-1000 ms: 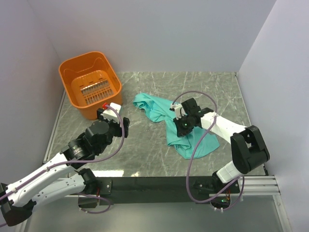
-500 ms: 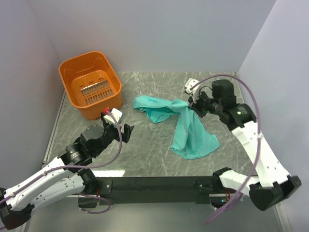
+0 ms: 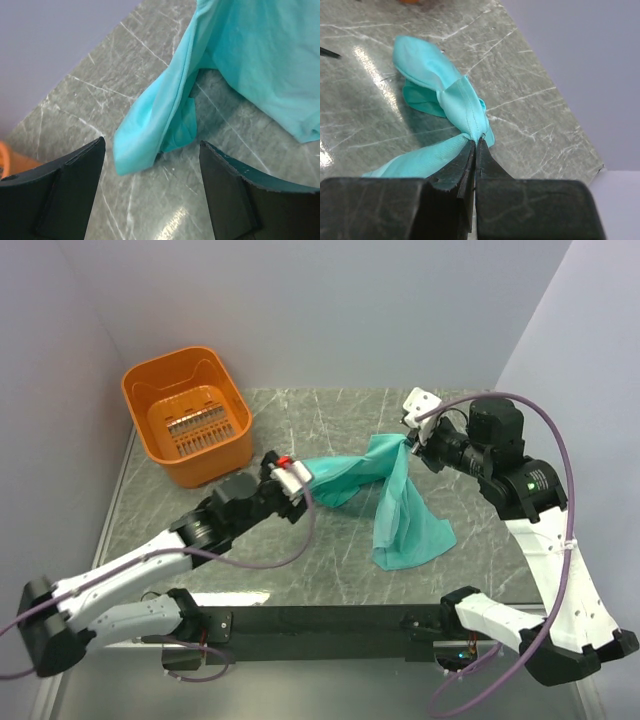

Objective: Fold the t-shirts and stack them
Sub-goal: Flatten the tshirt out

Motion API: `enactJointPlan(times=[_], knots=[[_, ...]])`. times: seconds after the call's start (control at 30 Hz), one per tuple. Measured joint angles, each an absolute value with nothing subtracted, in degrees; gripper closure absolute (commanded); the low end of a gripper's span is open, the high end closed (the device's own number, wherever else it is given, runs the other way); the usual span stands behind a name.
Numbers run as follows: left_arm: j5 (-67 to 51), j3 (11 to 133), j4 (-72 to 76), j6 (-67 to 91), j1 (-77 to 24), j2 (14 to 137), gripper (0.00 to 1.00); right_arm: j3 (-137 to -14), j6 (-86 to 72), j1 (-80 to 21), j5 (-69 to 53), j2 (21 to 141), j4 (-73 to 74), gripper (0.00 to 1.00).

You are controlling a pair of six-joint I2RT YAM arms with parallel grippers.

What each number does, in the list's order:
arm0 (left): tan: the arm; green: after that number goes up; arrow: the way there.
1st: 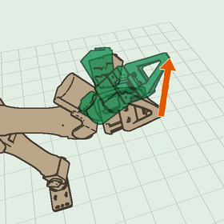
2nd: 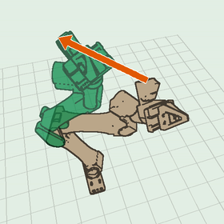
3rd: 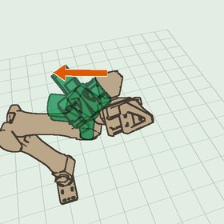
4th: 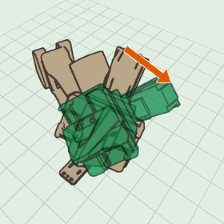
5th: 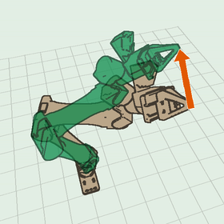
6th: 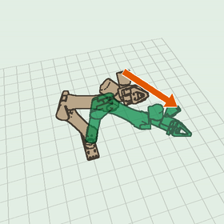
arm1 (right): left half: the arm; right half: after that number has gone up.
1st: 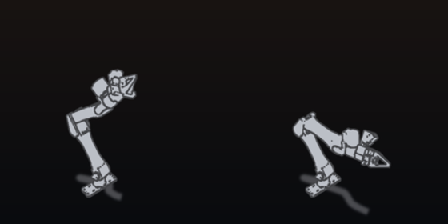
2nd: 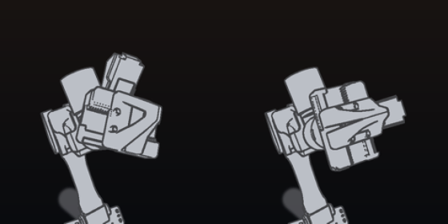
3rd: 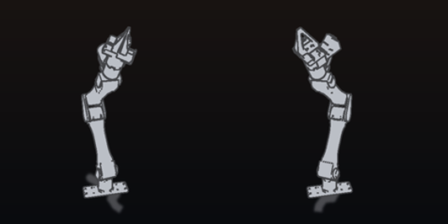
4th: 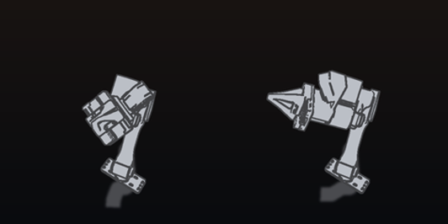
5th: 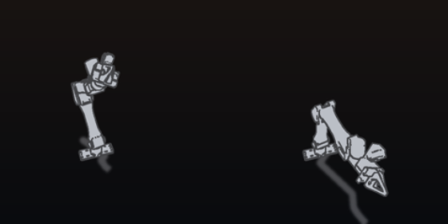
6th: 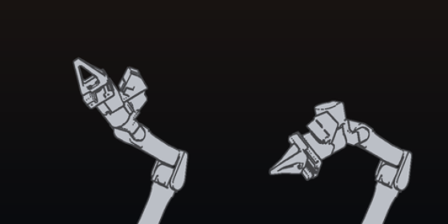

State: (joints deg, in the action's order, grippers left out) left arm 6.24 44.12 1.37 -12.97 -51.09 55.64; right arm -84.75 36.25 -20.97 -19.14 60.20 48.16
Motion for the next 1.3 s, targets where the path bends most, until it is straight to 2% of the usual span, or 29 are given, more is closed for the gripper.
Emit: enactJointPlan(times=[0.23, 0.57, 0.77, 0.83, 0.87, 0.9, 0.93, 0.97, 1.13, 1.3], knots=[[6.02, 45.04, 7.6, -15.81, -51.07, 68.29, 0.22, -83.33, 35.88, -20.78, -19.07, 57.08, 48.47, 1.0], [8.64, 43.92, 13.78, -15.33, -51.07, 74.98, 0.24, -81.34, 34.85, -20.53, -18.31, 54.06, 47.86, 1.0], [13.28, 42.3, 16.93, -15.29, -50.92, 77.87, 0.34, -81.23, 32.95, -19.07, -17.78, 53.84, 47.11, 1.0], [13.93, 42.33, 17.32, -15.09, -50.76, 80.47, 0.44, -81.34, 32.14, -18.04, -17.78, 53.84, 47.09, 1.0], [14.26, 42.35, 17.32, -14.92, -50.68, 81.91, 0.53, -81.41, 31.68, -17.54, -17.8, 53.84, 47.05, 1.0], [14.61, 42.39, 17.3, -14.66, -50.63, 83.2, 0.84, -81.47, 31.24, -17.1, -17.8, 53.84, 46.98, 1.0], [15.29, 42.52, 17.08, -14.39, -50.59, 84.71, 0.95, -81.62, 30.83, -16.75, -17.76, 53.87, 46.96, 1.0], [16.05, 42.81, 16.51, -14.13, -50.57, 85.47, 0.99, -81.84, 30.33, -16.45, -17.56, 53.87, 46.92, 1.0], [20.16, 45.6, 12.45, -14.17, -50.54, 83.02, 0.99, -84.84, 28.18, -14.39, -15.22, 54.19, 46.7, 1.0], [21.47, 49.17, 9.15, -14.26, -50.54, 67.2, 0.99, -90.43, 26.57, -12.91, -12.62, 54.17, 46.17, 1.0]])
